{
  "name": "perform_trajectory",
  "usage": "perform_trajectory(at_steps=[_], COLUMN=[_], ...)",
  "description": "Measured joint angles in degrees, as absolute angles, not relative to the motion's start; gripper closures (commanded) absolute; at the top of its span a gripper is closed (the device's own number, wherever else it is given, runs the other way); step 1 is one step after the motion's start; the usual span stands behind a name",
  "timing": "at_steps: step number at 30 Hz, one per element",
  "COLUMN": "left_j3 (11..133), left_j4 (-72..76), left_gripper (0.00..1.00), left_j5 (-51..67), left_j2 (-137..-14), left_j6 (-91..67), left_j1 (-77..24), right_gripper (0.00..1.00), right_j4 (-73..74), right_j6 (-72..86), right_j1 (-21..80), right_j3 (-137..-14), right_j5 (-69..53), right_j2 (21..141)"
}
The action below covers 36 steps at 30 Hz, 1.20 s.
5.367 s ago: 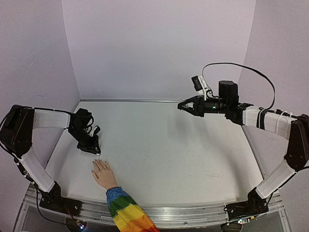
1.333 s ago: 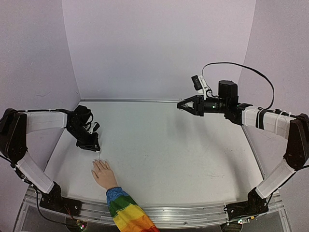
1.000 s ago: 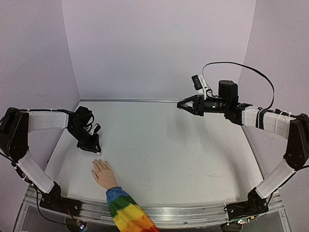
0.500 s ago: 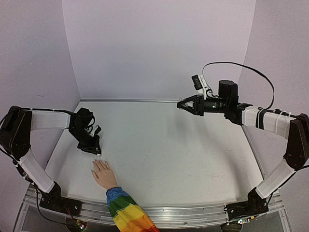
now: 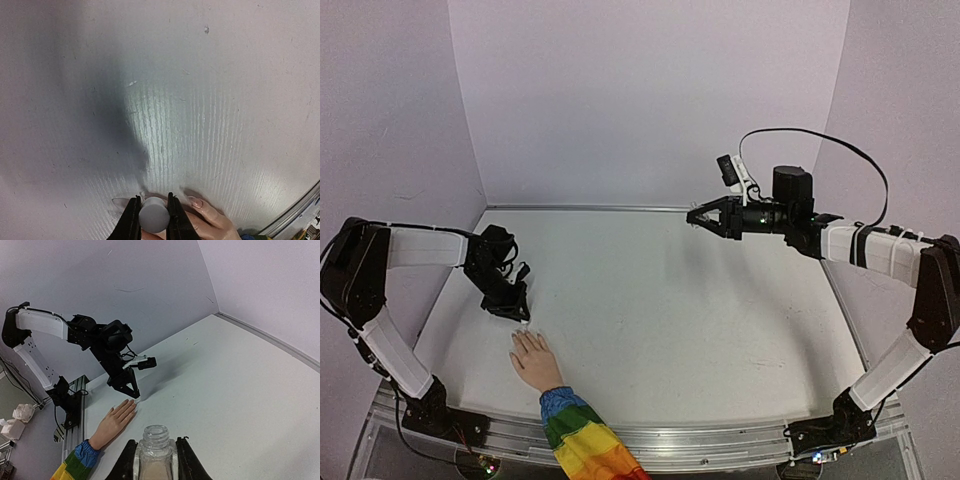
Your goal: Paint the nails
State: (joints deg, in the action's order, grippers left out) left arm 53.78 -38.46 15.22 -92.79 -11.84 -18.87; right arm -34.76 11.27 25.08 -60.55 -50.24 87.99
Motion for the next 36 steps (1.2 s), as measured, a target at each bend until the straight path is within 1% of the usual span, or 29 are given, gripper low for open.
perform_trajectory(at_steps=[36], left_j3=[55.88], left_j4=[-38.04], left_gripper=[1.0], left_j5=[13.26], left_j2=[-95.15], left_j6=[-10.83], left_j1=[-18.87], right_gripper=[1.0], right_j4=[-34.79], right_j6=[11.86], right_j1=[25.08], right_j3=[-60.55], right_j5=[-50.28], right_j2=[88.09])
